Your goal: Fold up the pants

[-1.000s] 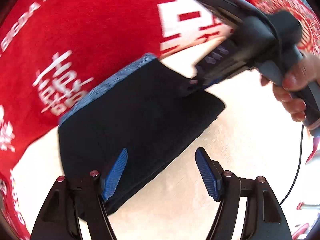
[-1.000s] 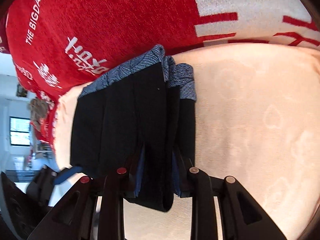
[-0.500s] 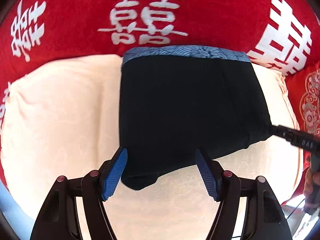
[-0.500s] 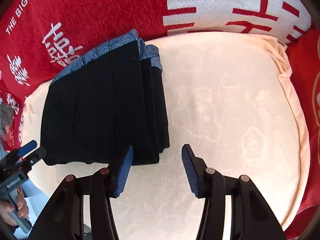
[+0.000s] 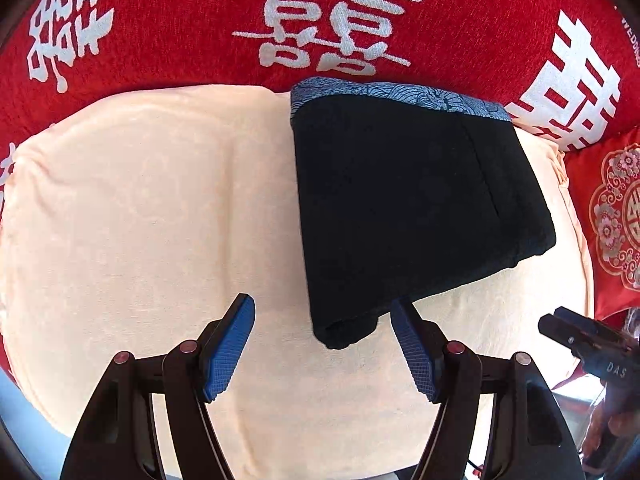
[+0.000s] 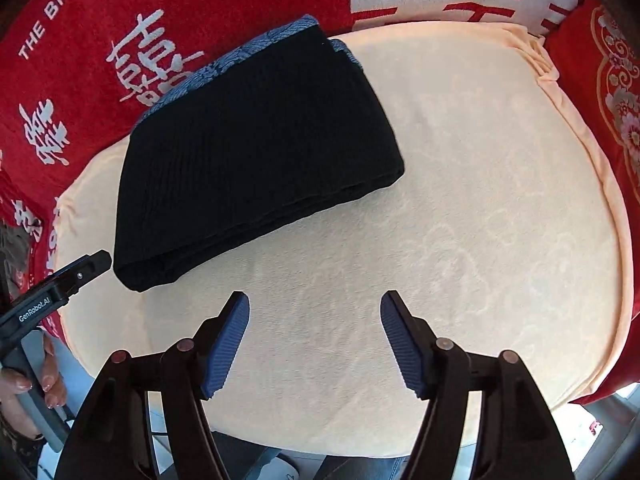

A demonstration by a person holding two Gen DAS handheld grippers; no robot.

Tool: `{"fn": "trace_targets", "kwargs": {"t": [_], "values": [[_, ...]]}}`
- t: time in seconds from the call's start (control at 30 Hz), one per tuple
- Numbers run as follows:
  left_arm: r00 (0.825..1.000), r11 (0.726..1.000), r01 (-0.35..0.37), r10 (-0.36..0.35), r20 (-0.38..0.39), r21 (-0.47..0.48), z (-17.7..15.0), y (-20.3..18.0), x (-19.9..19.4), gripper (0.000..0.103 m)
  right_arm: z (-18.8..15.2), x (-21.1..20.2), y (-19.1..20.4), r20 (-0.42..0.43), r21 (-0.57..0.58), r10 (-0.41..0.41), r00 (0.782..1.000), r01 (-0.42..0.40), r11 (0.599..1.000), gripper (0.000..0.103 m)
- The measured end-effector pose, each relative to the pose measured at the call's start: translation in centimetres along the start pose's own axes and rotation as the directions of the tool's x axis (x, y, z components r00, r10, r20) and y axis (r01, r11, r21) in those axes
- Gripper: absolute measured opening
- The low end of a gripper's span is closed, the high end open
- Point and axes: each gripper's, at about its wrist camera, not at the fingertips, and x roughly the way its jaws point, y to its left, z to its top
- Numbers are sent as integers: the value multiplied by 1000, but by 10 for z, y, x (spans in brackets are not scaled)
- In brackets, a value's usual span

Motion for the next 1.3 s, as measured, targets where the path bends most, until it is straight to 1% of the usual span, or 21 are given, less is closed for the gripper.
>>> {"fn": "trace_targets", "kwargs": {"t": [0.03,0.2,0.33,0.43,0.6,0.73,0.9,0.97,1.13,1.2,1.27,1.3], "values": [[1000,1000,-7,7,0,3,0,3,-1,72,-4,0,5,-2,0,7,1000,-7,1000,79],[1000,1000,-27,27,-11,8,2,14,4,72,-11,7,26,-18,-8,31,999,-32,999,79],[999,999,-35,35,-26,-10,4,19,13,72,-12,9,28,-31,-18,40,999,-41,999,79],[999,999,-43,42,-21,-28,6,20,15,72,-7,10,27,-38,-26,46,998,-47,999,79],[996,995,-92,91,-17,-43,10,19,14,72,10,5,26,-26,-50,54,998,-55,997,79],[994,992,-105,103,-23,-75,16,18,18,72,30,-4,23,0,-100,57,998,-57,993,79],[993,989,-119,118,-19,-90,26,17,23,72,61,-1,-2,-1,-98,57,998,-57,994,79],[994,989,-108,107,-13,-102,32,19,24,72,69,0,-12,1,-93,55,998,-55,994,79],[997,993,-72,76,34,-97,58,34,19,72,95,2,-39,-12,-82,92,996,-93,992,79],[999,996,-30,34,42,-87,68,39,20,72,108,4,-50,-20,-81,120,993,-121,989,80],[1000,996,31,-30,8,-78,78,44,28,72,119,11,-61,-37,-66,155,987,-157,985,81],[998,995,56,-57,-16,-79,82,46,32,72,125,17,-69,-59,-47,190,980,-193,980,81]]}}
